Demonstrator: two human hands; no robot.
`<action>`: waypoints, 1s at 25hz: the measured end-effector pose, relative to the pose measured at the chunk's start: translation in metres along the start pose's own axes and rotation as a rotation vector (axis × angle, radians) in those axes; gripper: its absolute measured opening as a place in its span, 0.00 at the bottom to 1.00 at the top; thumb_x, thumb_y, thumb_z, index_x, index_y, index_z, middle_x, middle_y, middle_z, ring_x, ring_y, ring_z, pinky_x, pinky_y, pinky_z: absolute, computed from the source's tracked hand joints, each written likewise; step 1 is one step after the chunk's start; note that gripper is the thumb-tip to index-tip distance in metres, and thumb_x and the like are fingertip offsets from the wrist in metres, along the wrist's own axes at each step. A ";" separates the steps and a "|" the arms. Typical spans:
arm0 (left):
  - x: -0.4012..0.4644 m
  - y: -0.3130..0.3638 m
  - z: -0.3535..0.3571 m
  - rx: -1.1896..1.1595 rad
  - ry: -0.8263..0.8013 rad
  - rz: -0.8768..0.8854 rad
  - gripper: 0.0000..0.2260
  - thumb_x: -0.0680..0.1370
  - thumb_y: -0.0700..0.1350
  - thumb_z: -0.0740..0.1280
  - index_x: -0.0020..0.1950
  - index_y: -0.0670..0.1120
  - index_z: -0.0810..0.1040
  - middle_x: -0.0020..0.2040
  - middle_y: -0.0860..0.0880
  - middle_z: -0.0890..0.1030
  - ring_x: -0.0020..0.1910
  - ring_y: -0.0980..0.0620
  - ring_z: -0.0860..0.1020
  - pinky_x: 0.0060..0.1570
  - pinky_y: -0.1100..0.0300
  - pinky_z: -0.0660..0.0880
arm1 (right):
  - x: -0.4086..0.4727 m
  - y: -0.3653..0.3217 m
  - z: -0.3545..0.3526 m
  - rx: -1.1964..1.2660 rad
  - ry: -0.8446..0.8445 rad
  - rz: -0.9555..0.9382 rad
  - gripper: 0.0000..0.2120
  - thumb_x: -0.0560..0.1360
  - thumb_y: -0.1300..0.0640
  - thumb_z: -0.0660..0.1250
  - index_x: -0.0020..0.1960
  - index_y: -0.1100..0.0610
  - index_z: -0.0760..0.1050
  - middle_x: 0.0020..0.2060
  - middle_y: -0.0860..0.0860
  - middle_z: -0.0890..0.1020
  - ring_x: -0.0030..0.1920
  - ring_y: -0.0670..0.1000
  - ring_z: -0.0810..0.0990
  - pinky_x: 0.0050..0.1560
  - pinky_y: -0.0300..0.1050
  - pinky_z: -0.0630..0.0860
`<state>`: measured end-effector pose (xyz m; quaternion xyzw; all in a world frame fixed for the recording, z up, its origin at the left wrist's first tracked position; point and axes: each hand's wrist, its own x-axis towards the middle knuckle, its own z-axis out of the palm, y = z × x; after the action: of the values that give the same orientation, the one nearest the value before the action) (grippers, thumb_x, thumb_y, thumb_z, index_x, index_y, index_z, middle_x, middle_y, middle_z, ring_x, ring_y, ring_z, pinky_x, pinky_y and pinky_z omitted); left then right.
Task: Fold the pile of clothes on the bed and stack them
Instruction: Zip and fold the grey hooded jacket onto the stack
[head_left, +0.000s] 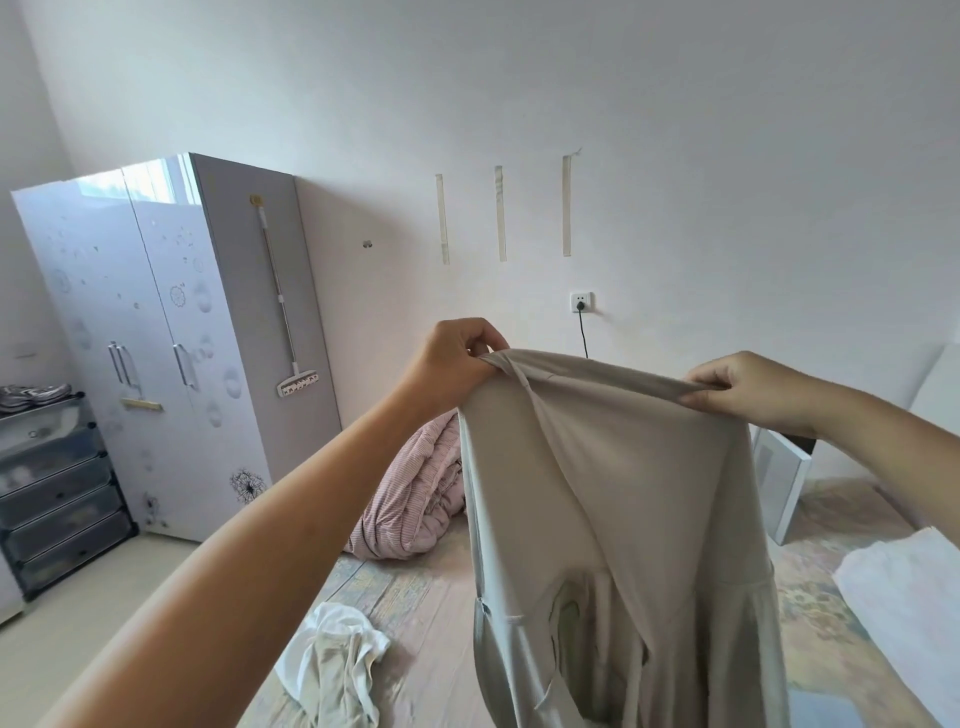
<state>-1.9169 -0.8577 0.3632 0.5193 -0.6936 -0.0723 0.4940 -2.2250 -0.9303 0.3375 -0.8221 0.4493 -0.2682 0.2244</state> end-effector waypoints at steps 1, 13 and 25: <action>0.000 0.000 0.001 0.000 -0.003 0.002 0.11 0.72 0.34 0.71 0.35 0.48 0.78 0.29 0.50 0.70 0.24 0.63 0.65 0.28 0.71 0.62 | 0.000 -0.001 -0.002 -0.047 0.024 -0.012 0.08 0.76 0.58 0.68 0.44 0.63 0.80 0.37 0.54 0.79 0.39 0.49 0.74 0.41 0.42 0.68; -0.001 -0.005 -0.004 -0.088 0.054 0.040 0.13 0.72 0.32 0.70 0.35 0.49 0.78 0.31 0.46 0.73 0.28 0.61 0.66 0.30 0.68 0.63 | -0.016 -0.013 -0.003 0.698 -0.170 0.020 0.27 0.50 0.49 0.84 0.40 0.59 0.75 0.34 0.52 0.80 0.34 0.47 0.80 0.34 0.37 0.78; 0.008 0.005 -0.025 -0.136 0.178 -0.003 0.16 0.72 0.29 0.66 0.34 0.49 0.79 0.28 0.57 0.79 0.29 0.63 0.72 0.32 0.71 0.70 | 0.005 -0.021 -0.006 0.718 -0.065 -0.051 0.25 0.56 0.50 0.82 0.48 0.60 0.78 0.42 0.52 0.84 0.42 0.47 0.83 0.41 0.34 0.78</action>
<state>-1.9009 -0.8518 0.3839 0.4899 -0.6399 -0.0733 0.5875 -2.2136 -0.9244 0.3563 -0.7100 0.2986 -0.3881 0.5061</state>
